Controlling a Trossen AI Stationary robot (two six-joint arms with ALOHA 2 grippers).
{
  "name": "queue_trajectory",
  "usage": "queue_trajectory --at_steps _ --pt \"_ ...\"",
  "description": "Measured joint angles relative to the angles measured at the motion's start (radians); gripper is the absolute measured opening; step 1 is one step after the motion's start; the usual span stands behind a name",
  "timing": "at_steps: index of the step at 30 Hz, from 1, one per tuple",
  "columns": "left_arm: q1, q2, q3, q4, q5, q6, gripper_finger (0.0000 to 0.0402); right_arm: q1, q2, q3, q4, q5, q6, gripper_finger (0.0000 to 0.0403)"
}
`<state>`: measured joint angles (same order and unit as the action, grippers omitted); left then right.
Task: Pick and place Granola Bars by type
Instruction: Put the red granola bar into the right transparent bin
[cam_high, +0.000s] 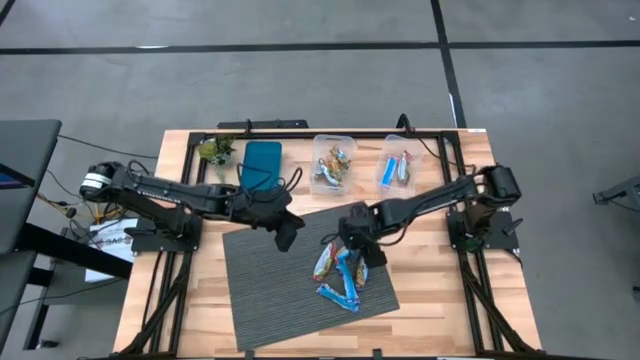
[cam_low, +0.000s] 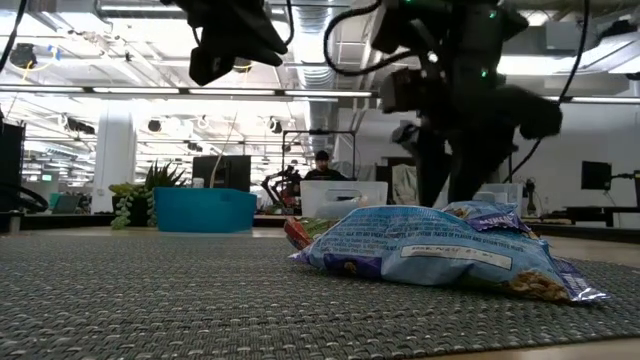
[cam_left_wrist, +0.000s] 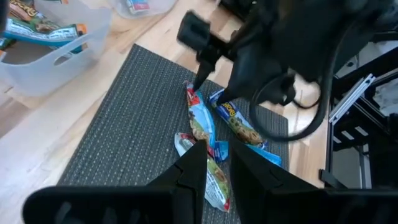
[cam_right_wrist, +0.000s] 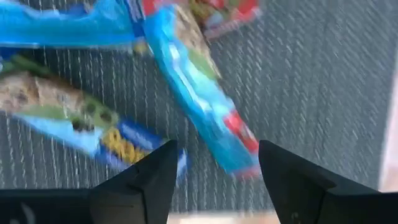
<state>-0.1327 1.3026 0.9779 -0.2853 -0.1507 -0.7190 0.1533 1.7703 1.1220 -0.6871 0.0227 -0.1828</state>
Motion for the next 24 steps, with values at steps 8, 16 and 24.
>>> queue_trajectory --at_steps 8,16,24 --pt "-0.014 0.001 0.0 0.008 -0.015 -0.011 0.0057 0.001 0.105 0.055 -0.001 0.002 -0.014 0.0209" --pt "-0.014 0.001 0.0 0.014 -0.014 -0.015 0.0057 -0.001 0.137 0.086 -0.014 0.0 -0.035 0.0097" --pt "-0.013 0.0 0.0 0.072 0.041 0.07 0.0057 -0.057 0.061 0.115 -0.016 -0.072 0.117 0.0016"
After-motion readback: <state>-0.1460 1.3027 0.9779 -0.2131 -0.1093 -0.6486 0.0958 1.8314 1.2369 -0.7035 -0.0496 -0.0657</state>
